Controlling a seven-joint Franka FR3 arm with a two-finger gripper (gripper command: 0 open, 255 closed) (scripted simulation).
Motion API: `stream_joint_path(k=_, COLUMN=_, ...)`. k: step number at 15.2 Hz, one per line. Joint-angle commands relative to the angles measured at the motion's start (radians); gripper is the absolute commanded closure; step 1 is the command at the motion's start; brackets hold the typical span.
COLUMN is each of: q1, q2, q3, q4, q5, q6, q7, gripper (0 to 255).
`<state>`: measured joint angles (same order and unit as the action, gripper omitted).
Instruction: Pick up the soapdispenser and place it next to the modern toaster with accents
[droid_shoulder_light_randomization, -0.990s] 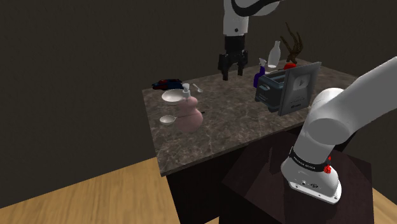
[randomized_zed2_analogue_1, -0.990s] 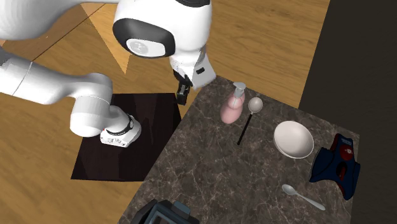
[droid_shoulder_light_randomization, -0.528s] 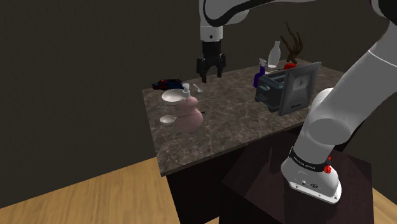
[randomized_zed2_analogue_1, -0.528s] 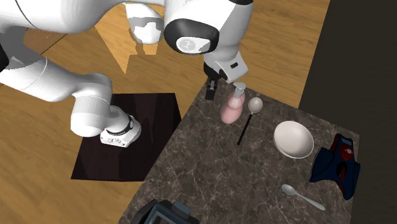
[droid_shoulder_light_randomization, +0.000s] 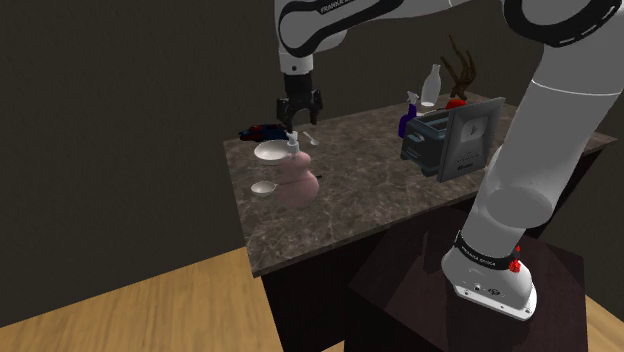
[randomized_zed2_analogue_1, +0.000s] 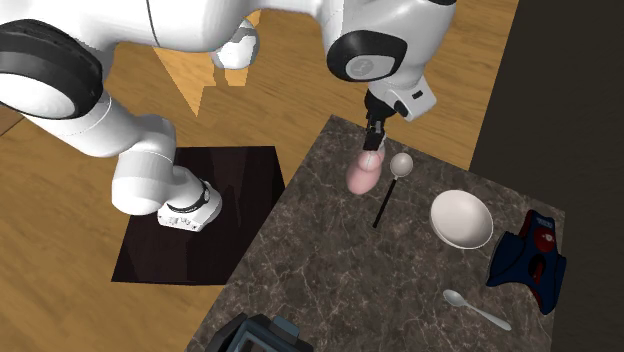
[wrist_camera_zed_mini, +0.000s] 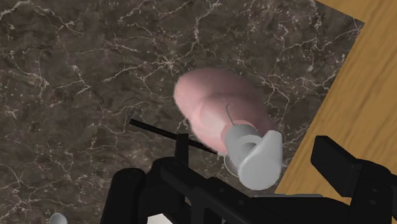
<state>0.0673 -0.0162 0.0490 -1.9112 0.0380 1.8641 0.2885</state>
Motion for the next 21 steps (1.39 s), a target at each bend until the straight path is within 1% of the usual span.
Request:
stream_joint_path(k=1, q1=0.007, q2=0.081, q3=0.008, q4=0.084, q5=-0.014, q6=0.004, q7=0.017, gripper=0)
stream_joint_path(k=2, q1=0.010, q2=0.110, q3=0.009, q4=0.115, q5=-0.019, q6=0.003, q7=0.022, gripper=0)
stream_joint_path(k=10, q1=0.011, q2=0.126, q3=0.010, q4=0.033, q5=-0.020, q6=0.102, q7=0.022, gripper=0)
stream_joint_path(k=17, q1=0.011, q2=0.126, q3=0.010, q4=0.034, q5=-0.020, q6=0.101, q7=0.022, gripper=0)
stream_joint_path(k=18, q1=0.011, q2=0.126, q3=0.010, q4=0.034, q5=-0.020, q6=0.101, q7=0.022, gripper=255)
stream_joint_path(k=21, q1=0.011, q2=0.126, q3=0.010, q4=0.034, q5=-0.020, q6=0.101, q7=0.022, gripper=255)
